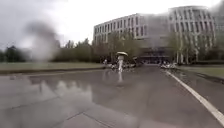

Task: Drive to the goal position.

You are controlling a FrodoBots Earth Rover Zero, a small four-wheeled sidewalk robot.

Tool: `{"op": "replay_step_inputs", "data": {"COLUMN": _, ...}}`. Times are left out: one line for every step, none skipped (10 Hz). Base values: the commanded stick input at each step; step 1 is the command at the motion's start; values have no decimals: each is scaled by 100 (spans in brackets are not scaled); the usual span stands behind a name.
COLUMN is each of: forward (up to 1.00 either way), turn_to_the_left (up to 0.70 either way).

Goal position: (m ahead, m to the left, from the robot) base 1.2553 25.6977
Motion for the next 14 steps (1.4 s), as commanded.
{"op": "replay_step_inputs", "data": {"forward": 0, "turn_to_the_left": 70}}
{"op": "replay_step_inputs", "data": {"forward": 0, "turn_to_the_left": 70}}
{"op": "replay_step_inputs", "data": {"forward": 0, "turn_to_the_left": 70}}
{"op": "replay_step_inputs", "data": {"forward": 0, "turn_to_the_left": 70}}
{"op": "replay_step_inputs", "data": {"forward": 0, "turn_to_the_left": 70}}
{"op": "replay_step_inputs", "data": {"forward": 0, "turn_to_the_left": 70}}
{"op": "replay_step_inputs", "data": {"forward": 0, "turn_to_the_left": 70}}
{"op": "replay_step_inputs", "data": {"forward": 0, "turn_to_the_left": 70}}
{"op": "replay_step_inputs", "data": {"forward": 0, "turn_to_the_left": 70}}
{"op": "replay_step_inputs", "data": {"forward": 0, "turn_to_the_left": 70}}
{"op": "replay_step_inputs", "data": {"forward": 0, "turn_to_the_left": 70}}
{"op": "replay_step_inputs", "data": {"forward": 0, "turn_to_the_left": 70}}
{"op": "replay_step_inputs", "data": {"forward": 0, "turn_to_the_left": 70}}
{"op": "replay_step_inputs", "data": {"forward": 0, "turn_to_the_left": 70}}
